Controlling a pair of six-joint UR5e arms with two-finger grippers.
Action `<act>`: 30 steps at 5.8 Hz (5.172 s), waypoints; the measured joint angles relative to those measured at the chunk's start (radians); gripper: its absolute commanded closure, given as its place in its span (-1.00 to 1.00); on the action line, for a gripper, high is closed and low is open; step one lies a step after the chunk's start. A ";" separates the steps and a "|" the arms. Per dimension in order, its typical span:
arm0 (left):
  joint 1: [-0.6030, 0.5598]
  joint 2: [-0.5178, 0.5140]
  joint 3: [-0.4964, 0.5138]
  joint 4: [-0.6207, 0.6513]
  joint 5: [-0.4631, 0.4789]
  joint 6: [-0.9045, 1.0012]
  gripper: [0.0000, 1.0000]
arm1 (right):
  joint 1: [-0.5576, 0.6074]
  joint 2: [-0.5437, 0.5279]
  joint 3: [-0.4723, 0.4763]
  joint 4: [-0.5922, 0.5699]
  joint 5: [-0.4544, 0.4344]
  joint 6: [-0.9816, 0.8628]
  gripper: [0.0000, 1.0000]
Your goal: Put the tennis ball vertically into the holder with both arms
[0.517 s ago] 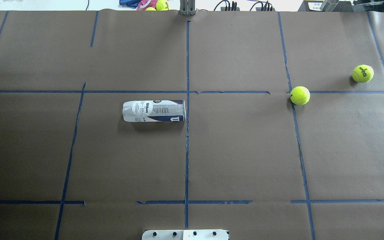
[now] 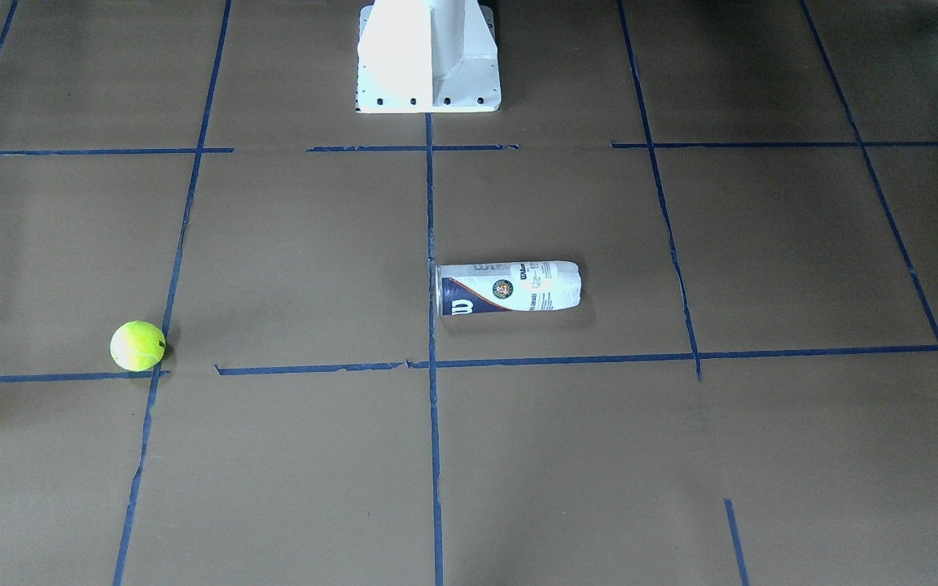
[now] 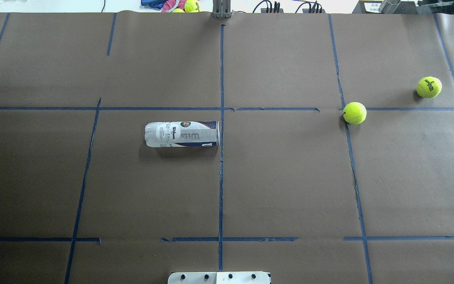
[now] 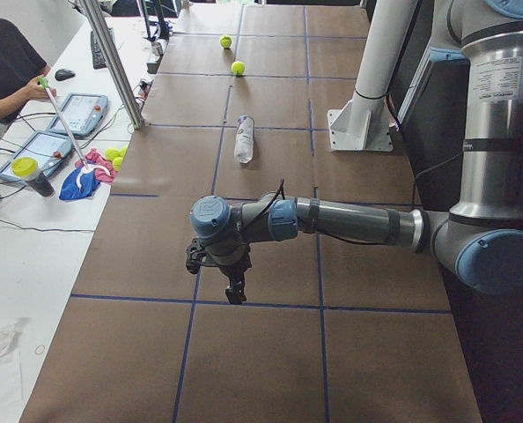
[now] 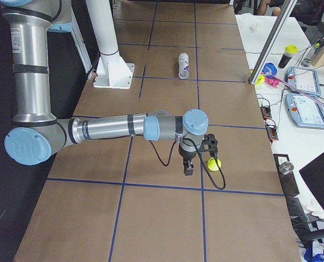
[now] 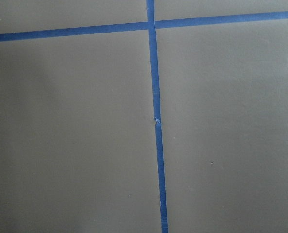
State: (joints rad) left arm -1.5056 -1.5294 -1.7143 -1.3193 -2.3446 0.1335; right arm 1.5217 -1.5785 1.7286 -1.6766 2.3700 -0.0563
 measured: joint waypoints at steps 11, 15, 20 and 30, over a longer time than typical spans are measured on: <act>0.069 -0.007 -0.051 -0.148 -0.104 -0.010 -1.00 | 0.000 0.000 0.004 -0.001 0.009 0.003 -1.00; 0.387 -0.245 -0.073 -0.399 -0.104 -0.067 -1.00 | 0.000 0.002 0.011 0.000 0.013 0.003 -1.00; 0.801 -0.789 0.133 -0.340 0.301 -0.016 -1.00 | 0.000 0.001 0.025 0.000 0.018 -0.002 -1.00; 1.016 -1.032 0.452 -0.203 0.707 0.206 -0.96 | 0.000 0.003 0.033 0.000 0.021 0.000 -1.00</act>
State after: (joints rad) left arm -0.4899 -2.5619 -1.2623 -1.5222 -1.6380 0.3392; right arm 1.5217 -1.5754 1.7616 -1.6766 2.3915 -0.0567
